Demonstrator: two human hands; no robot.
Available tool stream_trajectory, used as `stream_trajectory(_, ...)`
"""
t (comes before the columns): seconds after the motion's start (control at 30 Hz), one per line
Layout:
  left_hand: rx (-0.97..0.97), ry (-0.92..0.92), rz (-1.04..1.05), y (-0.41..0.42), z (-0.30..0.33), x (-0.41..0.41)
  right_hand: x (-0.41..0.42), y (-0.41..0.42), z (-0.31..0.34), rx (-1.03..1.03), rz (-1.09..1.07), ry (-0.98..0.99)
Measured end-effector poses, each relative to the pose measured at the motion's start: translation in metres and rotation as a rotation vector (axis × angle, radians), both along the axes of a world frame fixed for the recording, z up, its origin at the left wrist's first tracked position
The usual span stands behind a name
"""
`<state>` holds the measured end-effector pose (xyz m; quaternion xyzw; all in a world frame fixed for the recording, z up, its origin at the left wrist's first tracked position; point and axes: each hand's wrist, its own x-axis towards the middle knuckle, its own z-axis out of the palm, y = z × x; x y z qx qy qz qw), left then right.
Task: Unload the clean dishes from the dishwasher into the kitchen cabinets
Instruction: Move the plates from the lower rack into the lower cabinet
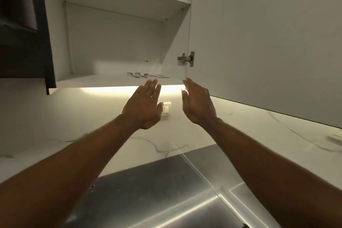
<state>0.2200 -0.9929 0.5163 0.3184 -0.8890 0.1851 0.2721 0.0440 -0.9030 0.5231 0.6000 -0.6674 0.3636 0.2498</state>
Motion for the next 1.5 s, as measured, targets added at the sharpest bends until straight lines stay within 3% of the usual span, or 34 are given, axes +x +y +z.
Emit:
stream_trajectory(0.33,0.203,0.076,-0.188,0.116,-0.068,-0.039,-0.022,0.149,-0.089,0.023,-0.17,-0.061)
stream_trajectory(0.47,0.248,0.081,-0.266,0.169,-0.106,-0.05,-0.035,0.214,-0.14,0.169,-0.258,-0.053)
stream_trajectory(0.63,0.353,0.002,-0.355,0.243,-0.16,-0.054,-0.039,0.308,-0.205,0.311,-0.35,-0.152)
stream_trajectory(1.07,0.501,-0.193,-0.534,0.38,-0.258,-0.061,0.009,0.468,-0.301,0.344,-0.605,-0.367)
stream_trajectory(1.3,0.552,-0.351,-0.772,0.444,-0.311,-0.043,0.065,0.549,-0.345,0.298,-0.853,-0.475)
stream_trajectory(1.5,0.611,-0.457,-0.876,0.479,-0.36,-0.014,0.126,0.6,-0.375,0.397,-0.999,-0.586)
